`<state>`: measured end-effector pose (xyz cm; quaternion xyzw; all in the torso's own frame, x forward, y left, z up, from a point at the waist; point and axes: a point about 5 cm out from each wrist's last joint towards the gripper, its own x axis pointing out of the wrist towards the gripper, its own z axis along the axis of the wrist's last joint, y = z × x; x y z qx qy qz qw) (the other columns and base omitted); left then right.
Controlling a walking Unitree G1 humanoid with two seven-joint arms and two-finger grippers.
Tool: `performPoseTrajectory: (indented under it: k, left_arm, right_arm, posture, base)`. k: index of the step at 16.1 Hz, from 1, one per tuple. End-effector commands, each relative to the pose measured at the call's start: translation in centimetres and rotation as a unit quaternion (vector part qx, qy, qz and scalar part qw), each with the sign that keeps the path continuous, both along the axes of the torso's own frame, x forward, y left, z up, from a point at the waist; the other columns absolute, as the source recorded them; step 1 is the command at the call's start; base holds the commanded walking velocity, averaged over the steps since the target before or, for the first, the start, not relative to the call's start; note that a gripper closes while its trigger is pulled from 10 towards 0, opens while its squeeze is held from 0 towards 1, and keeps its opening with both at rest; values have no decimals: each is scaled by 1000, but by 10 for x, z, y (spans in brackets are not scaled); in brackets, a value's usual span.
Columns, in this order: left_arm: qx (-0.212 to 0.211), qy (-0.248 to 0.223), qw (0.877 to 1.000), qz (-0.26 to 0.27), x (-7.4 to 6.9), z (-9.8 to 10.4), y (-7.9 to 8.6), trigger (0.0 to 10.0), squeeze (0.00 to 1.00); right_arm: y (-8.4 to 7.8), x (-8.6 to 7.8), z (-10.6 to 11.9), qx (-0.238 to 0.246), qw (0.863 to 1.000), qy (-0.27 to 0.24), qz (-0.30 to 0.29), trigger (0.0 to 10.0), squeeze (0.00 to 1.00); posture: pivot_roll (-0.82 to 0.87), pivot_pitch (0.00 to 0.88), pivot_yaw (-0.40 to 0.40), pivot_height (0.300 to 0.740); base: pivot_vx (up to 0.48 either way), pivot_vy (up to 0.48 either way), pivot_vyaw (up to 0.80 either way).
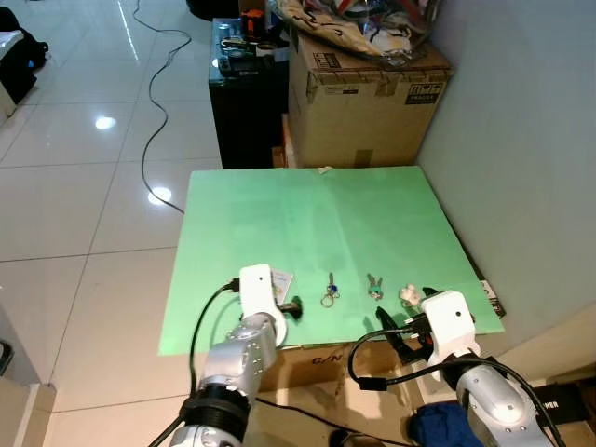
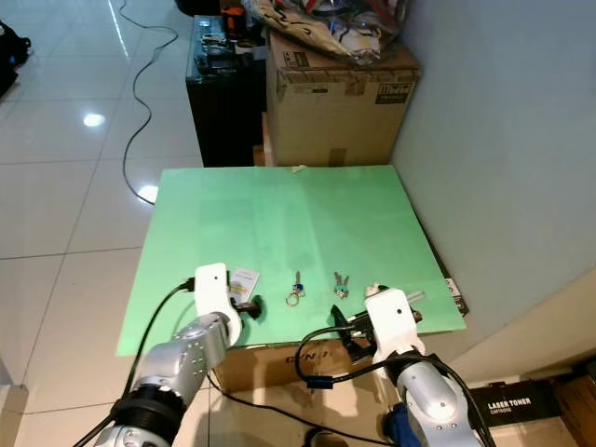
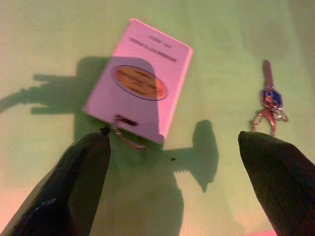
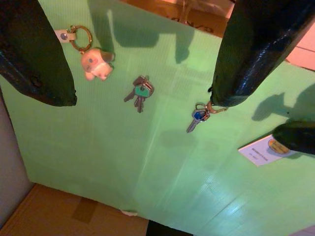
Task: Hang keys on a hook
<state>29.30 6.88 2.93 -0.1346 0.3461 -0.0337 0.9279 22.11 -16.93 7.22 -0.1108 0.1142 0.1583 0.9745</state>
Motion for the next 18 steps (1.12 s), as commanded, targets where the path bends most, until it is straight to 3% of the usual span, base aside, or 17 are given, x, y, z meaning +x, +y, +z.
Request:
performPoseTrajectory:
  k: [1,5,12,13,14,15,18]
  left_arm:
    - [-35,44,998,-14,-20,-15,-25,10000,0]
    - [-14,27,999,14,-14,-14,-17,9765,0]
    - [-41,53,997,50,-14,-24,-18,9451,0]
    - [-52,48,996,58,-12,-23,-20,6196,0]
    - [-61,43,995,66,-10,-22,-21,4706,0]
    - [-64,40,995,70,-9,-22,-22,4078,0]
    - [-66,34,995,71,-8,-22,-23,3529,0]
  right_arm:
    - [0,1,4,-5,1000,-6,2,10000,0]
    - [0,-2,5,-7,1000,-4,3,10000,0]
    - [-3,-4,6,-12,1000,-1,8,10000,0]
    - [-5,-6,7,-15,1000,1,9,10000,0]
    - [-6,-8,7,-18,1000,2,10,10000,0]
    - [-7,-9,8,-19,1000,3,10,10000,0]
    - [-8,-10,9,-21,1000,3,10,10000,0]
  posture:
    - [-299,149,-22,740]
    - [-308,158,-27,740]
    - [-324,168,-44,740]
    - [-333,171,-48,740]
    - [-339,173,-52,740]
    - [-346,173,-56,740]
    - [-352,175,-59,740]
  base:
    - [0,0,0]
    - [0,0,0]
    - [0,0,0]
    - [0,0,0]
    - [0,0,0]
    - [0,0,0]
    - [0,0,0]
